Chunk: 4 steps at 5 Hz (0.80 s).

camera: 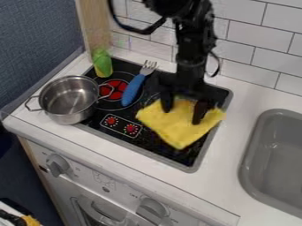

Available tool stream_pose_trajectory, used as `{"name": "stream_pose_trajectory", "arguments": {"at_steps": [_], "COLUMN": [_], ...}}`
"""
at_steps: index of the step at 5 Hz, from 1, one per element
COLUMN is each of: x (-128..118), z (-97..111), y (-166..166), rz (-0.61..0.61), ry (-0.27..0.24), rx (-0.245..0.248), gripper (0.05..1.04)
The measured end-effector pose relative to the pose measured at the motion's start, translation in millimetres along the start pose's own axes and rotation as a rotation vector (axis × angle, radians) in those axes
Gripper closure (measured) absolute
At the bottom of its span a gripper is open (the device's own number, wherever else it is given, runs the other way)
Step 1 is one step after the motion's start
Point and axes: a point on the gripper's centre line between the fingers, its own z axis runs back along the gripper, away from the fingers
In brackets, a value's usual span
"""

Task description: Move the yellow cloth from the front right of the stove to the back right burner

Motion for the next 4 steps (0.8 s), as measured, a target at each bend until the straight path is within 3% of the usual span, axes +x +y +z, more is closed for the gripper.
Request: {"name": "stream_pose_trajectory", "arguments": {"at_steps": [2,4], "x": [39,39], "z": [0,0], "y": [9,7], "rz": [0.15,0.275], "ry": [-0.024,-0.001], "rx": [-0.028,-0.052], "gripper": [0.083,0.084]}}
